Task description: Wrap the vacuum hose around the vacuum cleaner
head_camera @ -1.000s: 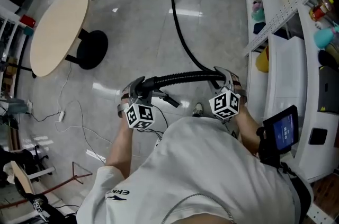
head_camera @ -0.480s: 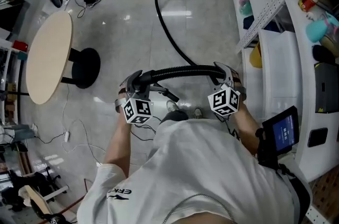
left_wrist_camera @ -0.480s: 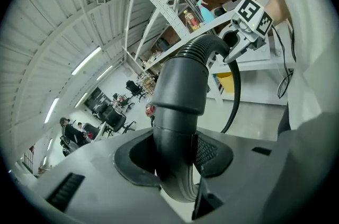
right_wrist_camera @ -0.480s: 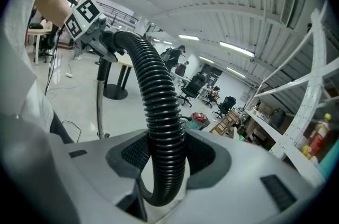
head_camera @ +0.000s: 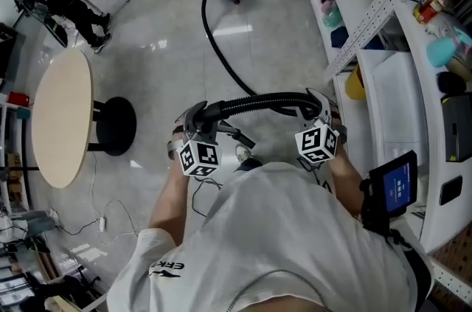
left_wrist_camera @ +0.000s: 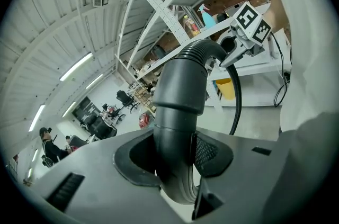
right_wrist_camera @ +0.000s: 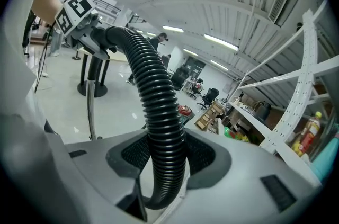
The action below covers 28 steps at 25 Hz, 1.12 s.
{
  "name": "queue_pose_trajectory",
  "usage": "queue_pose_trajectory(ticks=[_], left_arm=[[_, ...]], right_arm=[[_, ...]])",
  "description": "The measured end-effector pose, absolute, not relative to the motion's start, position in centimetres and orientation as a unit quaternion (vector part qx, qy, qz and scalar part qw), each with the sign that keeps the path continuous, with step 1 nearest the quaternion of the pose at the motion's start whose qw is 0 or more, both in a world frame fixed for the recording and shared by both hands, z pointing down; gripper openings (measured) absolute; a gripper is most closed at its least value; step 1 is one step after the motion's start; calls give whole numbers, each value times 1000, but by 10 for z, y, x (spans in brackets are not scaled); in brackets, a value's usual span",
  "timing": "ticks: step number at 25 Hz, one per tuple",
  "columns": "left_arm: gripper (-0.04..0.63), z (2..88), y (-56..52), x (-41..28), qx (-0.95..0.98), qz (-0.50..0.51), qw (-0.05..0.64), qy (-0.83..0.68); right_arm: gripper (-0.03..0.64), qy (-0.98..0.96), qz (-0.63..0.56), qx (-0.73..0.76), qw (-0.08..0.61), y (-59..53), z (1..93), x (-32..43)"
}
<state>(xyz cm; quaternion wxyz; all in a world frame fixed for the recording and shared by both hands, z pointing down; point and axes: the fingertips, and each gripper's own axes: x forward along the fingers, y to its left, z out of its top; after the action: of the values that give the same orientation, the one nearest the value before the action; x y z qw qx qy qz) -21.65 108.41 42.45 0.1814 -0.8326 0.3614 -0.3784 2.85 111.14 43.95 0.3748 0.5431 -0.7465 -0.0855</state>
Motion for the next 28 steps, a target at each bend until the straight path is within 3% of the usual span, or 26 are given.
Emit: queue_pose_trajectory(ticks=[18, 28], left_arm=[[140, 370, 946, -229, -863, -325, 237, 306], [140, 322, 870, -253, -857, -297, 211, 364]], right_arm=[[181, -679, -87, 639, 350, 1012, 426, 2], [181, -658, 43, 648, 380, 980, 515, 57]])
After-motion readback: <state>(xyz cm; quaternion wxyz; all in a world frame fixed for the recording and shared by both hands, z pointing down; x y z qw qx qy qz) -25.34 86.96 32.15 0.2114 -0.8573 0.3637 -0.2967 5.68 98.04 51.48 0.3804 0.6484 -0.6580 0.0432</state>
